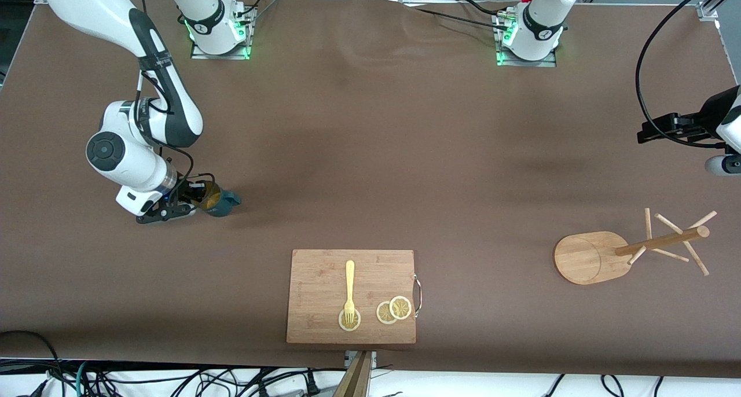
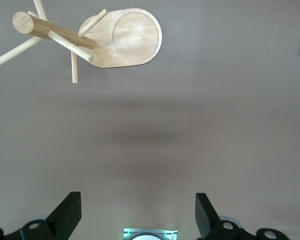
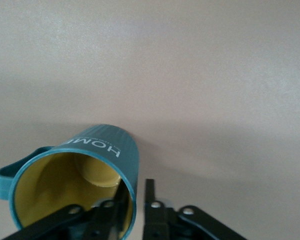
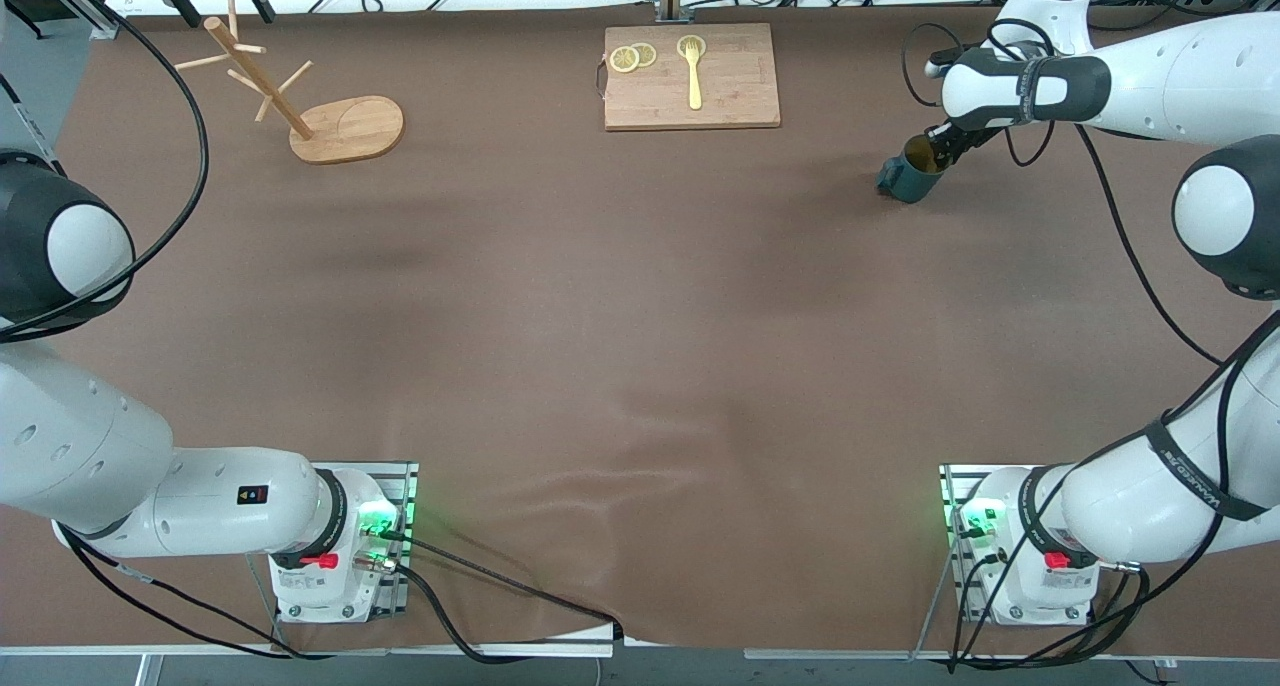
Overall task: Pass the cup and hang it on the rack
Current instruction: 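Lift the teal mug and carry it toward the table's middle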
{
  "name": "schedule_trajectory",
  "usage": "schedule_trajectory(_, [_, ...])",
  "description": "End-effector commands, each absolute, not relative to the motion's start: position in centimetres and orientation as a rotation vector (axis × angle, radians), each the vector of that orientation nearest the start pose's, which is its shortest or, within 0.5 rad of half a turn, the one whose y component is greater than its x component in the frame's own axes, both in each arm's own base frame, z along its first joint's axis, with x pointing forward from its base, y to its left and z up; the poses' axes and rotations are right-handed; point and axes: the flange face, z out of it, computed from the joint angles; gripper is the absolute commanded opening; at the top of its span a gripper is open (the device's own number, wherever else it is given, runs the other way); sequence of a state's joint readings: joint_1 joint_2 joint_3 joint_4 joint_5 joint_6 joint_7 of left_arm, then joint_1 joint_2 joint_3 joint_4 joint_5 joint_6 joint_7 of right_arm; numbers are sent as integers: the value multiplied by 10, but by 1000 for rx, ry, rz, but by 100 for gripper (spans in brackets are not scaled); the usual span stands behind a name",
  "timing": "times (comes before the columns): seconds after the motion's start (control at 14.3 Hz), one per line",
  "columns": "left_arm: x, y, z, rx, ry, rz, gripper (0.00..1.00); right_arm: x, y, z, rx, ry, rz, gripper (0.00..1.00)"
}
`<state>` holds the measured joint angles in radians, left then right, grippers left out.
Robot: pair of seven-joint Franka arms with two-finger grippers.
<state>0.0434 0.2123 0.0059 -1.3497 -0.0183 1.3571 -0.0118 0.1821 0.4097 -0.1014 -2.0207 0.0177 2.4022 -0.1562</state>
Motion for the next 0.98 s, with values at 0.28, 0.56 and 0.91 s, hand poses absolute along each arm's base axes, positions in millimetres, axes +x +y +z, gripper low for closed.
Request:
schedule_trajectory(0.28, [592,26,595,-3145,-97,319,100,605,54,256,-3138,-357,32,0])
schedule_trajectory(0.56, [592,26,595,-3145,-97,319,100,624,85,300,-3136,-347,87,0])
schedule_trajectory(0.91, [592,29,594,-3145,-105,322,100,627,186,357,-3157,-250,115,0])
